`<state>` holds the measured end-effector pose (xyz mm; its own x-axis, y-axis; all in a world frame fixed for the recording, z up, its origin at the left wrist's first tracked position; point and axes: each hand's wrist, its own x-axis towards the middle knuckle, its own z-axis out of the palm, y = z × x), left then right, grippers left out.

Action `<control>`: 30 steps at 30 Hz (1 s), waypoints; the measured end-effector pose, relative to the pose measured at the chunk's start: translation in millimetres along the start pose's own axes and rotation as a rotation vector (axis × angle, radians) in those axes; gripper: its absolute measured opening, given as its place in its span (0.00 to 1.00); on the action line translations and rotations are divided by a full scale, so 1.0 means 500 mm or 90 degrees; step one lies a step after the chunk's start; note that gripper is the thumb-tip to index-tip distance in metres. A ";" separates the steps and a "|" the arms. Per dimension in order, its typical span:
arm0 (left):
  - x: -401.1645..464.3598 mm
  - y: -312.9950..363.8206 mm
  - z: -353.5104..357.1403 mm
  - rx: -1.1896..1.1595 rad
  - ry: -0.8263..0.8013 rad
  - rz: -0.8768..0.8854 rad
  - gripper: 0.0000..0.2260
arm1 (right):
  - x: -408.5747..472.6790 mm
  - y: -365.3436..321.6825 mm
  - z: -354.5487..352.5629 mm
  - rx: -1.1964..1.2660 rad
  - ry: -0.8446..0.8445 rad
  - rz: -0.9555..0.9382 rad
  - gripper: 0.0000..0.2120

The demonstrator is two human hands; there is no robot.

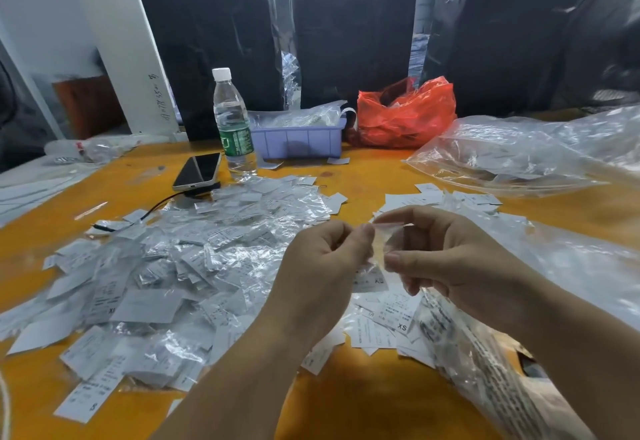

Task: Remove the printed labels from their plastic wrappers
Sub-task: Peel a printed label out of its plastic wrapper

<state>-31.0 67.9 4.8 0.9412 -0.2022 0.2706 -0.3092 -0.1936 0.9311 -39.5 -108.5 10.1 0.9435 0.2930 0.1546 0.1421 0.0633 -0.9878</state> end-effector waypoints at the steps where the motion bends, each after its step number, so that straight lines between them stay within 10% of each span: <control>1: 0.001 0.000 0.000 0.009 0.008 0.005 0.17 | 0.001 0.002 0.000 -0.014 -0.011 0.002 0.22; 10: -0.004 0.003 -0.013 -0.013 0.021 -0.031 0.19 | -0.001 0.004 0.007 -0.107 -0.043 0.047 0.11; 14: -0.006 0.003 -0.015 -0.051 0.009 -0.054 0.01 | 0.000 0.002 0.006 -0.059 0.011 0.052 0.10; 24: 0.006 0.012 -0.018 -0.296 0.063 -0.102 0.19 | 0.004 -0.004 0.006 0.067 0.080 0.059 0.09; 30: 0.006 0.015 -0.016 -0.363 0.015 -0.167 0.09 | 0.005 -0.005 0.004 0.114 0.133 0.045 0.07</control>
<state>-29.4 73.6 14.4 0.9809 -0.1942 0.0140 0.0477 0.3096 0.9497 -38.2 -106.1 12.9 0.9931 0.1004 0.0604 0.0368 0.2225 -0.9742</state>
